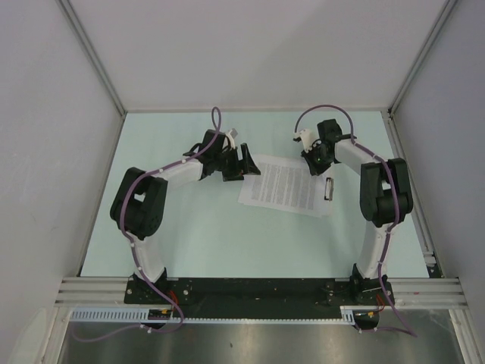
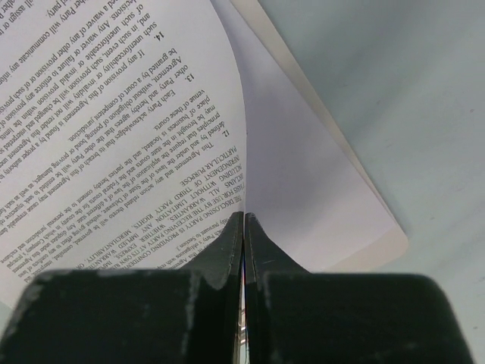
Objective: Put the files into the folder
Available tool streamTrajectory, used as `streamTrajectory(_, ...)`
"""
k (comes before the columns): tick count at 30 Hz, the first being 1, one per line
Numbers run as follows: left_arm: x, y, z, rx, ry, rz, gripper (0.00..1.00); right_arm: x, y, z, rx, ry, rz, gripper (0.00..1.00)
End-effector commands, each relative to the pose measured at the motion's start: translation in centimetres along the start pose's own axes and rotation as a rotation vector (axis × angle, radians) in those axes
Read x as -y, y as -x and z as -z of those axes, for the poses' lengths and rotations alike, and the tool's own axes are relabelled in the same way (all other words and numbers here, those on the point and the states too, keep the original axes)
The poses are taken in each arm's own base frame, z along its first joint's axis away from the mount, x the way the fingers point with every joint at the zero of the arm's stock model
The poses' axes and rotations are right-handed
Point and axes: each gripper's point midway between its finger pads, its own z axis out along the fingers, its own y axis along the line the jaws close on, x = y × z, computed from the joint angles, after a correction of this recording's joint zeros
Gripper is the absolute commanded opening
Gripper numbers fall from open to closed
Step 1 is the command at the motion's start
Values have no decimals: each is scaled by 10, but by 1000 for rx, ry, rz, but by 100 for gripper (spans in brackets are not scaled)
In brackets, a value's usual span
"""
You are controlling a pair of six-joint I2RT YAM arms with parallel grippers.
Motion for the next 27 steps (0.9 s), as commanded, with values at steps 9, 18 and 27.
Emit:
streamTrajectory(9, 20, 15, 1, 25, -71, -19, 84, 21, 15, -4, 17, -55, 52, 8)
streamTrajectory(18, 21, 15, 2, 21, -80, -31, 84, 25, 13, -11, 4, -76, 53, 21)
streamTrajectory(27, 18, 11, 1, 13, -79, -32, 84, 30, 19, -10, 12, -101, 69, 25)
